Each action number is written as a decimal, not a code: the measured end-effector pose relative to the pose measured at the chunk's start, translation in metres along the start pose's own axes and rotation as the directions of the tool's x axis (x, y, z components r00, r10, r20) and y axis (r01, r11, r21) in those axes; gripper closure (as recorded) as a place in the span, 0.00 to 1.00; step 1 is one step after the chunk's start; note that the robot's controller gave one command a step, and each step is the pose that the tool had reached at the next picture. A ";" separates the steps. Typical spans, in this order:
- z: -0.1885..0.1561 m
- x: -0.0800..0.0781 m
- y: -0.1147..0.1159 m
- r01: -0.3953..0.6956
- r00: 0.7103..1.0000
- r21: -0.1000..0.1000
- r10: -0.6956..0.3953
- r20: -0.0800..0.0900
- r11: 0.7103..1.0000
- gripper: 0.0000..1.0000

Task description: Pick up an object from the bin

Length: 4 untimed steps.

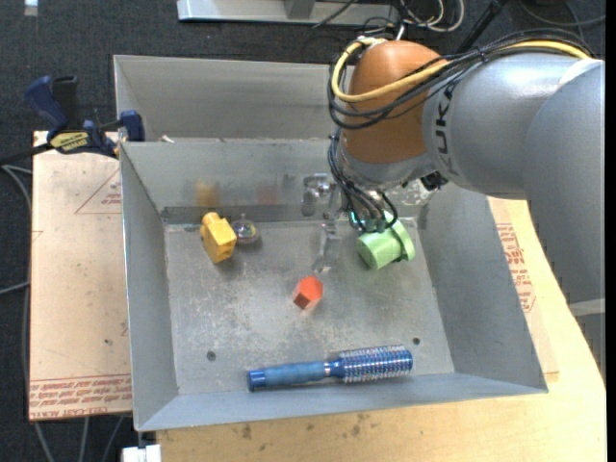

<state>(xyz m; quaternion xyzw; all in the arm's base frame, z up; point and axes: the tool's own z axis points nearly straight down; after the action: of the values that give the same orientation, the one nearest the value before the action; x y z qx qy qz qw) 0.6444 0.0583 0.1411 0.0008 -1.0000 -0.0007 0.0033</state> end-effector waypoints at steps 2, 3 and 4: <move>0.047 -0.007 0.131 -0.153 0.988 -0.005 0.153 0.012 0.988 0.00; 0.047 -0.007 0.128 -0.156 0.988 -0.002 0.156 0.010 0.988 1.00; 0.047 -0.007 0.128 -0.156 0.988 -0.002 0.156 0.010 0.988 0.00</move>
Offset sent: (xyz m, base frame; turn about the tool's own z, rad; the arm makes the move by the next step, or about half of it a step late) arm -0.0079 0.0825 -0.0550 0.1414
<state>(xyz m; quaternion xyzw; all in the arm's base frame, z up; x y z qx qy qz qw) 0.6505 0.1865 0.0938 -0.0773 -0.9970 -0.0008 -0.0017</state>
